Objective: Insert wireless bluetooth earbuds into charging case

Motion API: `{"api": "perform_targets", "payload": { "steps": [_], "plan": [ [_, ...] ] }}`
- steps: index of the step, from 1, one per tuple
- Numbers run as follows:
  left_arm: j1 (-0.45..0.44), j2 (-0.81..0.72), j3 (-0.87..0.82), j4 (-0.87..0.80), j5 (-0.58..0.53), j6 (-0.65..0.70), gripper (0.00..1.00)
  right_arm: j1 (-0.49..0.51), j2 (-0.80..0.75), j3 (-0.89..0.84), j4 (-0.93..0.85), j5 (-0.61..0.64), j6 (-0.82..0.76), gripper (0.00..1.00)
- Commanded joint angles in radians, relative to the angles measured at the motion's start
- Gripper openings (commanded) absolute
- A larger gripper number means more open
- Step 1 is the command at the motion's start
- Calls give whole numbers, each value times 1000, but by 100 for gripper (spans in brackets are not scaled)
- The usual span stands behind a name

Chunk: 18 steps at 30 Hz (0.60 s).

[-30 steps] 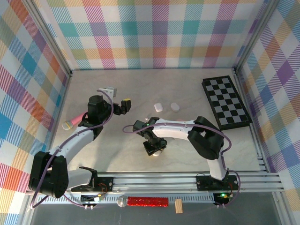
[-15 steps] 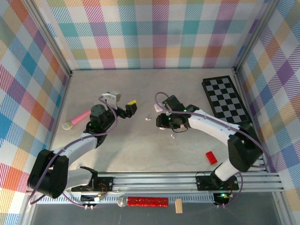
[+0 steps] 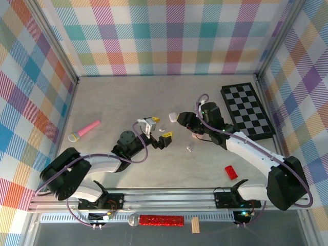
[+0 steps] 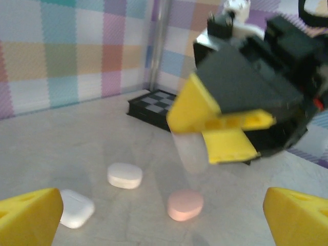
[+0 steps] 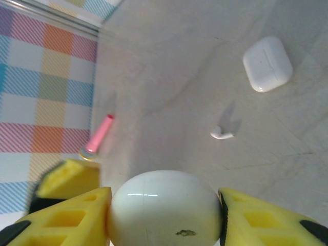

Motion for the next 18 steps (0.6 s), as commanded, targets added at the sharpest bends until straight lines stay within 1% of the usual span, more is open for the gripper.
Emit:
{"api": "perform_targets", "payload": {
  "steps": [1, 2, 3, 9, 10, 11, 12, 18],
  "plan": [
    [-30, 80, 54, 124, -2, -3, 90, -7, -23, -31, 129, -55, 85, 48],
    [-34, 110, 66, 162, 14, -10, 84, -6, -25, -35, 138, -61, 93, 48],
    [-36, 142, 76, 200, 20, -21, 81, -6, -25, -39, 146, -67, 100, 48],
    [-39, 208, 152, 207, 37, -11, 78, -7, -36, -59, 179, -99, 127, 48],
    [-40, 215, 159, 205, 32, -10, 73, -6, -37, -62, 184, -99, 130, 48],
    [-39, 220, 167, 206, 29, -9, 69, -6, -40, -66, 194, -101, 133, 48],
    [-40, 226, 175, 206, 26, -7, 68, -6, -41, -66, 194, -104, 133, 48],
    [-39, 263, 213, 208, 44, -16, 56, -6, -36, -70, 198, -133, 139, 47]
  ]
}}
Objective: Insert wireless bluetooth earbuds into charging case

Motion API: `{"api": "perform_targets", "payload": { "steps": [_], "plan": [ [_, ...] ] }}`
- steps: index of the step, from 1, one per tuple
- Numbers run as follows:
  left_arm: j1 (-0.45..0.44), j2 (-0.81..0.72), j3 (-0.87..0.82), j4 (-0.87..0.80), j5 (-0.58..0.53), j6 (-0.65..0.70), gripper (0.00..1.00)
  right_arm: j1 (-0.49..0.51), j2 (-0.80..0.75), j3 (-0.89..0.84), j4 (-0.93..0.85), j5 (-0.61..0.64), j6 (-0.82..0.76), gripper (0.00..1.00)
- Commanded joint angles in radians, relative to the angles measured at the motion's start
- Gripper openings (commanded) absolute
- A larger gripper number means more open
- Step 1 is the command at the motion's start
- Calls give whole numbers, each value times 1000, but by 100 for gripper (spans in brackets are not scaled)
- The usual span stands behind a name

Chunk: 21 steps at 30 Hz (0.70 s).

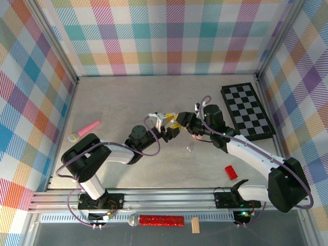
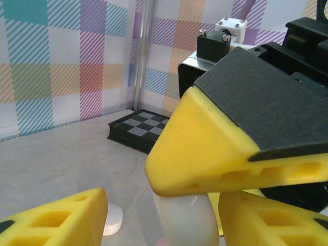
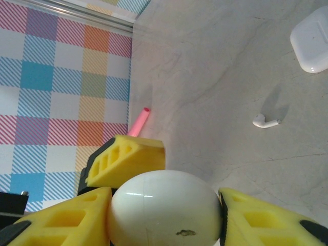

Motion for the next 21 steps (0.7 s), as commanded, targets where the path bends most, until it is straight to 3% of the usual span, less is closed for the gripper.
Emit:
{"api": "perform_targets", "payload": {
  "steps": [1, 6, 8, 13, 16, 21],
  "plan": [
    [-7, 24, 31, 55, 34, -3, 52, -3, -20, -8, 52, -35, 14, 47],
    [-6, 15, 27, 53, 53, -9, 27, -6, -30, -9, 35, -25, 0, 48],
    [2, 2, 20, 43, 78, -19, 22, -9, -37, -4, 19, -16, -14, 50],
    [55, -42, -1, -6, 228, -42, 18, -29, -76, 26, -76, 13, -122, 68],
    [109, -96, 1, -100, 375, -35, 18, -48, -120, 57, -165, 9, -329, 73],
    [172, -200, 26, -257, 631, -24, 17, -47, -165, 217, -523, -100, -903, 72]
  ]
}}
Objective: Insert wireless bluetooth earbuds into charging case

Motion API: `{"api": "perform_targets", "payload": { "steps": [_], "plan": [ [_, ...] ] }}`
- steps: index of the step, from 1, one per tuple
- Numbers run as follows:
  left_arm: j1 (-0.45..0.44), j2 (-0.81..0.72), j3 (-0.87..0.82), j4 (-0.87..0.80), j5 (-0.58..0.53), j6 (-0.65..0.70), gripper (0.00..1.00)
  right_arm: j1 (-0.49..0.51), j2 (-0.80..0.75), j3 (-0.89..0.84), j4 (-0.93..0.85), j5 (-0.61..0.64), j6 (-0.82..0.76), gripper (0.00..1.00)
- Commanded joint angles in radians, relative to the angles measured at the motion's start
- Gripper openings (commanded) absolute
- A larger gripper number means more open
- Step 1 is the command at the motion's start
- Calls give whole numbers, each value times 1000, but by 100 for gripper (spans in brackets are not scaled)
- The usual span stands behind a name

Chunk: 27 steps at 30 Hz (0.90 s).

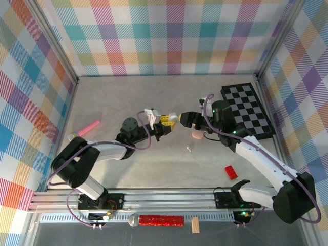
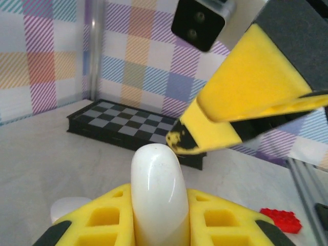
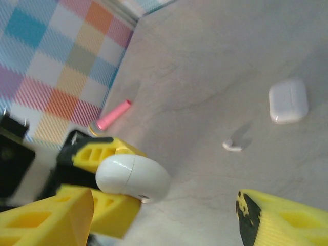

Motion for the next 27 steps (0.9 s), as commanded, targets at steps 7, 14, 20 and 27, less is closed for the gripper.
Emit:
{"api": "perform_targets", "payload": {
  "steps": [7, 14, 20, 27],
  "plan": [
    [31, -201, 136, -580, 432, 156, 17, 1, -35, 248, -535, -295, -861, 66],
    [29, -270, 223, -780, 513, 224, 18, 16, 110, 415, -752, -465, -1064, 55],
    [24, -281, 243, -796, 510, 233, 16, 42, 179, 445, -732, -487, -1098, 41],
    [22, -283, 257, -826, 505, 256, 16, 50, 249, 485, -746, -522, -1115, 32]
  ]
}}
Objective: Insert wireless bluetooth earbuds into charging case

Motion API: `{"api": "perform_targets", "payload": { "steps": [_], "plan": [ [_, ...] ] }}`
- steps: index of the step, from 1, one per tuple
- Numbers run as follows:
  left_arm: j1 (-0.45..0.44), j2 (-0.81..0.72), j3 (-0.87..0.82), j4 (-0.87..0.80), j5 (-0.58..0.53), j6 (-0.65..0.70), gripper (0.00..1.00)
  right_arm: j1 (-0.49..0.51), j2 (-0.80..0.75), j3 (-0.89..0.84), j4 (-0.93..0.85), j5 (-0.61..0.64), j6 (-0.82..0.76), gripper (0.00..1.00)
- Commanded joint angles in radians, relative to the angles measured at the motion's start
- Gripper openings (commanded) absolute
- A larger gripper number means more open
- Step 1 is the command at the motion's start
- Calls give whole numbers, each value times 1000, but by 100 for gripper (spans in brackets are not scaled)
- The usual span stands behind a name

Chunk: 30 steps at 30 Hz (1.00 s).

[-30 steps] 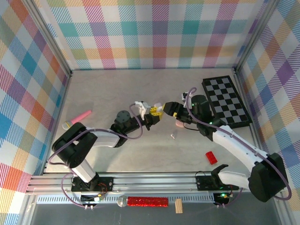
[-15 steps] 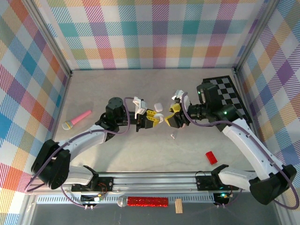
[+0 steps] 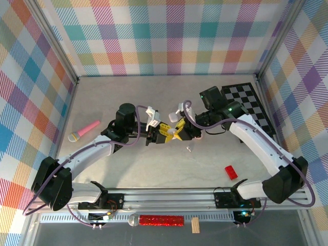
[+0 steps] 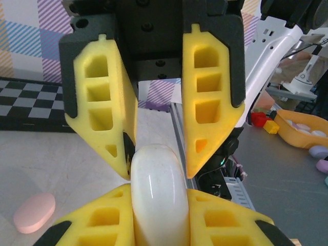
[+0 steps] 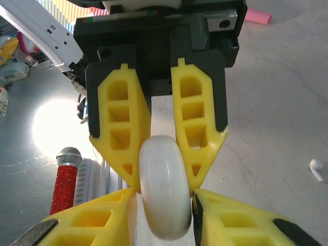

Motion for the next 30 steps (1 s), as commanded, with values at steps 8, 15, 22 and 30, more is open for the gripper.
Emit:
{"api": "perform_targets", "payload": {
  "steps": [8, 15, 22, 30],
  "plan": [
    [-4, -21, 36, -3, 21, 26, 16, 6, 43, 41, -45, -69, -67, 24],
    [-4, -19, 35, -2, 13, 23, 21, 4, 25, 16, -20, -59, -72, 17],
    [-2, -30, 20, 2, -35, 19, 50, -22, -35, -27, 69, -76, -36, 16],
    [-2, -28, -32, 186, -101, -86, 69, -68, -87, -89, 214, -91, 39, 16]
  ]
}}
